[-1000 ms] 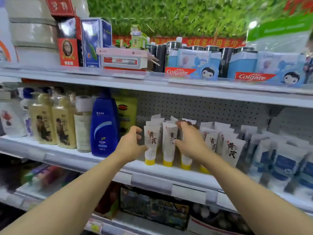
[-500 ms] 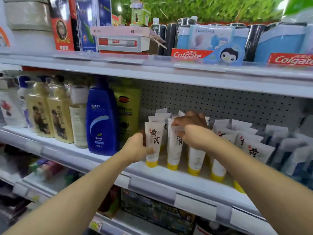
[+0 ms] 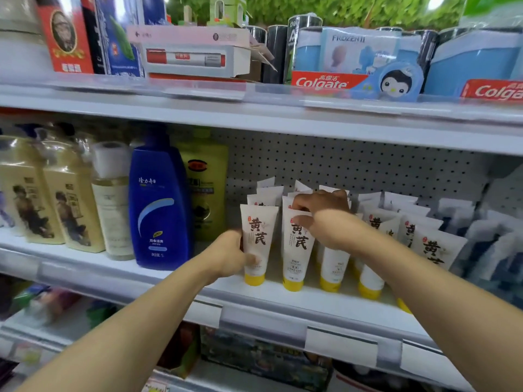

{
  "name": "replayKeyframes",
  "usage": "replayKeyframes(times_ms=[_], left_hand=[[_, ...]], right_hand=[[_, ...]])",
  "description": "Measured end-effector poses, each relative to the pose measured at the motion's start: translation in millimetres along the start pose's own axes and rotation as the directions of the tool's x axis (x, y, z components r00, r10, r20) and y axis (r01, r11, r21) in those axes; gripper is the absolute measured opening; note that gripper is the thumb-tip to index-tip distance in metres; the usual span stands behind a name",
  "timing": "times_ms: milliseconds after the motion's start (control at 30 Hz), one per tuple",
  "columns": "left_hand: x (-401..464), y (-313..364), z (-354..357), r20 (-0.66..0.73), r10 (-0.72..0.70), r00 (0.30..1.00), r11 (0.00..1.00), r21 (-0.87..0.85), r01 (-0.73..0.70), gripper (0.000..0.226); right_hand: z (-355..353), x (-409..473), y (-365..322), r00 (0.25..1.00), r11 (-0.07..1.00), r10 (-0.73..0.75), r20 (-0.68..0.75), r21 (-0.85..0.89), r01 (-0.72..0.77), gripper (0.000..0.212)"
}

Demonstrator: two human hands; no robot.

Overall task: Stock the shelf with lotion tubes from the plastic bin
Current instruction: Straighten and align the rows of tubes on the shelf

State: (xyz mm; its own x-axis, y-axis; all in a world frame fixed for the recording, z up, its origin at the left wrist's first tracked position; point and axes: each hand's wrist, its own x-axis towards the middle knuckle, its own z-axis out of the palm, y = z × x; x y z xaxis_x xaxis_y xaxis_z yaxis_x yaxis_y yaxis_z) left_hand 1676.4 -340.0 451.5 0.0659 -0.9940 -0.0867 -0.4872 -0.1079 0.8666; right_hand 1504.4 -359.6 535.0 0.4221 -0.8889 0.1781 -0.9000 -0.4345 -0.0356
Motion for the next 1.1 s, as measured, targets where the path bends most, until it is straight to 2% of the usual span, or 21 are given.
replayKeyframes(times_ms=[400,633,767,867,1033,1100], left_hand=[[-3,-1,0,0.028,0.034,0.999,0.999,0.007,-0.034,0.041],[-5,-2,-1,0.048,0.032,0.998,0.999,0.016,-0.033,0.043],[-5,0,-6,0.027,0.085,0.996,0.996,0.005,-0.086,0.040],[-7,5,-18,-0.025,0.146,0.989,0.989,-0.030,-0.147,0.028],[-12,21,-38,-0.113,0.235,0.965,0.971,-0.018,-0.238,0.010],[-9,30,-42,-0.188,0.263,0.946,0.962,-0.016,-0.271,0.012]], right_hand=[[3,-6,-3,0.996,0.998,0.059,0.064,0.026,-0.061,0.048],[4,-6,-4,0.996,0.996,0.066,0.054,0.056,-0.069,0.043],[3,-10,2,0.997,0.985,0.070,-0.022,0.161,-0.066,0.039],[-2,-13,6,0.991,0.963,0.087,-0.103,0.262,-0.057,0.041],[-9,-4,13,0.964,0.959,0.146,-0.221,0.273,-0.082,0.033],[-11,2,17,0.959,0.957,0.176,-0.221,0.268,-0.113,0.029]])
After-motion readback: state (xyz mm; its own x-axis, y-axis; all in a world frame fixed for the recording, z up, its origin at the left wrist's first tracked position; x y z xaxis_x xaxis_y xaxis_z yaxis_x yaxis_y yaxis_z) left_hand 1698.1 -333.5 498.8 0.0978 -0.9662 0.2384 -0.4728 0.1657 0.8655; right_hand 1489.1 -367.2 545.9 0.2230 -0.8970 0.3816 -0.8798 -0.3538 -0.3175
